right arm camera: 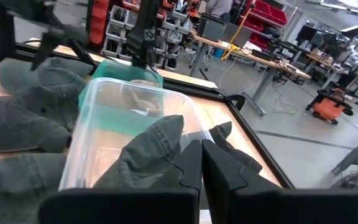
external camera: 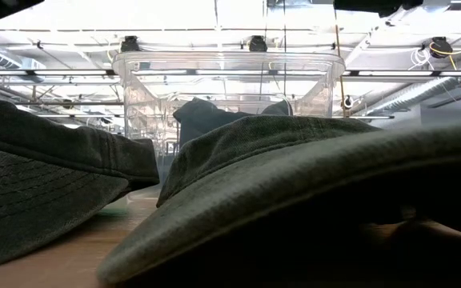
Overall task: Pick & Place hat
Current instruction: Put the bottom black cap into the orange bin
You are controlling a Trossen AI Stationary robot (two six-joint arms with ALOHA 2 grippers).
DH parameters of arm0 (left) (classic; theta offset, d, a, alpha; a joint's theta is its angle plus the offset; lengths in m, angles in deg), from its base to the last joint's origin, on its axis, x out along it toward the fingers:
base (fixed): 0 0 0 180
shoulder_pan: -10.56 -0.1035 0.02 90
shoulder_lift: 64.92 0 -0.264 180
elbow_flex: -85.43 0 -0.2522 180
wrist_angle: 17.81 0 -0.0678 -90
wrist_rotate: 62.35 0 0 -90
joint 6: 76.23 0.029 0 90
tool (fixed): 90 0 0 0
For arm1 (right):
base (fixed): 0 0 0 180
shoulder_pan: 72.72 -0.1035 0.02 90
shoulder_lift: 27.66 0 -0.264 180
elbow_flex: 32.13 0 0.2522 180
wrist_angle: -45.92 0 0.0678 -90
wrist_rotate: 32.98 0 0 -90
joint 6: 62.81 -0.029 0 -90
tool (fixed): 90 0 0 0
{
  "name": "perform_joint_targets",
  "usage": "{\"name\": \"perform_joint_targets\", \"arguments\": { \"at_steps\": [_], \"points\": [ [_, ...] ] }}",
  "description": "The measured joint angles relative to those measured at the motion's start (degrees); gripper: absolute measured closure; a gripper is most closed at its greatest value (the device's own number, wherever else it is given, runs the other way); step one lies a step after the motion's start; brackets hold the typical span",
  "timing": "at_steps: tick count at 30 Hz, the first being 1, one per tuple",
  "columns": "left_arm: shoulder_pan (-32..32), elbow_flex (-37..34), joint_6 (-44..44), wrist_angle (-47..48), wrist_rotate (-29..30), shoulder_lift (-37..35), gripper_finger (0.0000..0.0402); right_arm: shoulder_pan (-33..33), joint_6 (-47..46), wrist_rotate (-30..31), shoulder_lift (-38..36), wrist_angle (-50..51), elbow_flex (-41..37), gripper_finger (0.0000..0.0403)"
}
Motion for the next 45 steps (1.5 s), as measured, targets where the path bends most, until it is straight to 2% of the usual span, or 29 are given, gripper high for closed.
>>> {"name": "perform_joint_targets", "arguments": {
  "at_steps": [3,7,10,13,20,28,32,40,45],
  "points": [
    [-0.39,-0.01,0.1,-4.18,-2.04,1.19,0.0104,0.28,-0.69,-0.01,-0.01,0.02,0.0,0.0403],
    [-1.13,-0.01,-1.8,-5.6,-1.68,2.73,0.0064,0.16,-1.22,-0.05,-0.02,0.09,0.0,0.0403],
    [-1.18,-0.01,-3.18,-4.71,-0.88,3.61,0.0054,0.15,-0.77,-0.1,-0.02,0.04,0.0,0.0403],
    [-1.12,-0.03,-4.66,-3.56,-0.68,4.97,0.0064,0.25,1.31,-0.1,-0.02,-0.06,0.0,0.0403],
    [-1.13,-0.03,-7.8,-3.7,-0.57,8.99,0.0124,1.71,8.1,-0.07,0.0,-1.48,0.0,0.0403],
    [-0.91,-0.03,-13.38,-3.37,-1.03,10.79,0.0206,3.7,17.11,-0.01,-0.04,-8.54,0.0,0.0403],
    [-0.93,-0.06,-13.11,-3.28,-1.45,10.19,0.0261,4.39,19.5,-0.03,-0.02,-10.08,0.0,0.0403],
    [-1.52,-0.06,-8.68,-3.4,-5.89,10.2,0.0385,4.79,20.13,-0.03,-0.02,-10.02,-0.01,0.0403],
    [-1.66,-0.06,-5.05,-3.36,-8.77,9.53,0.0388,4.79,20.58,-0.03,-0.02,-10.03,0.0,0.0403]
  ]
}}
